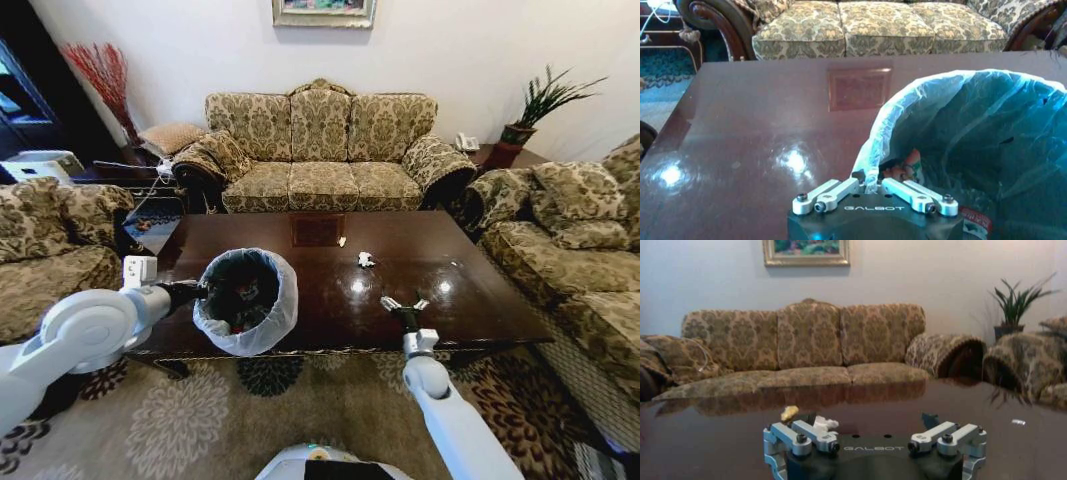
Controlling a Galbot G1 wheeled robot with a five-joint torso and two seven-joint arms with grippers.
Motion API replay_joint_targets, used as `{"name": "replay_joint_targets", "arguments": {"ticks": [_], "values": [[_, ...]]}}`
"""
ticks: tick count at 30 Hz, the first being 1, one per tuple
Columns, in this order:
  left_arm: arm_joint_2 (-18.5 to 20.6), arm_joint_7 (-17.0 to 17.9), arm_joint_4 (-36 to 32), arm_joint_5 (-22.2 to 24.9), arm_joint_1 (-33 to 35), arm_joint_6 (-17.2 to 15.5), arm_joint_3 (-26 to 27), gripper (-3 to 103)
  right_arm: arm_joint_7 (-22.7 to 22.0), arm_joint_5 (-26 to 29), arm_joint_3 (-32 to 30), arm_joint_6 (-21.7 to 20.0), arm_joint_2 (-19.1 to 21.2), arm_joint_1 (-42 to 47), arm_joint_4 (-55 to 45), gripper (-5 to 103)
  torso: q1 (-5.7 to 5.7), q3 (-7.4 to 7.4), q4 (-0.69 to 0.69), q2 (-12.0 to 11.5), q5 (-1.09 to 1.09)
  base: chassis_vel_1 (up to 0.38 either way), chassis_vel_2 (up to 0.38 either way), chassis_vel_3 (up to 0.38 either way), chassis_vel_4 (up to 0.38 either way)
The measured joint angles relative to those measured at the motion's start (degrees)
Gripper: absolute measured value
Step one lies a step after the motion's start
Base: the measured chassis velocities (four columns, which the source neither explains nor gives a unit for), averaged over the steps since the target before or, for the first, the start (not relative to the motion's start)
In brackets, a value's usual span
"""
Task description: Move to the front of the table and place the trash on the table into the trash bin.
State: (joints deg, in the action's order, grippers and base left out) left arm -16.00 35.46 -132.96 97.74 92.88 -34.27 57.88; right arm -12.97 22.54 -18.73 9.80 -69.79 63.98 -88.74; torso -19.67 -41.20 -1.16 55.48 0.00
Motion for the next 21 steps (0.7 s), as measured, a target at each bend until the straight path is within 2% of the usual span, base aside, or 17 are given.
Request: {"name": "replay_joint_targets", "arguments": {"ticks": [10,13,19,20,21], "values": [[-0.2,-0.1,-0.2,0.0,0.1,0.1,-0.1,1,0.5,2.0,3.2,-1.8,-3.6,-10.0,10.7,100,-0.03,-0.01,-0.01,0.0,0.0,-0.174,0.184,0.183,-0.178],[-0.2,-0.5,0.2,-0.6,0.1,0.1,-0.3,1,0.1,2.5,4.3,-7.5,-5.5,-12.7,12.1,100,-0.11,-0.04,0.0,0.0,0.01,-0.132,0.108,0.078,-0.095],[-0.4,-0.9,0.2,-0.8,0.1,0.1,-0.3,1,0.1,2.3,5.1,-10.8,-7.1,-15.1,14.4,103,-0.04,-0.02,0.0,0.0,-0.01,-0.029,0.019,0.004,-0.011],[-0.5,-1.0,0.2,-0.8,0.1,0.1,-0.4,1,0.0,1.7,5.2,-11.8,-7.8,-15.7,15.0,96,0.04,0.02,-0.01,0.0,-0.01,0.0,0.0,0.0,0.0],[-0.6,-1.1,0.2,-0.9,0.1,0.1,-0.4,1,0.0,1.5,5.2,-12.4,-8.1,-16.0,15.3,96,0.08,0.04,-0.02,0.0,-0.01,0.0,0.0,0.0,0.0]]}}
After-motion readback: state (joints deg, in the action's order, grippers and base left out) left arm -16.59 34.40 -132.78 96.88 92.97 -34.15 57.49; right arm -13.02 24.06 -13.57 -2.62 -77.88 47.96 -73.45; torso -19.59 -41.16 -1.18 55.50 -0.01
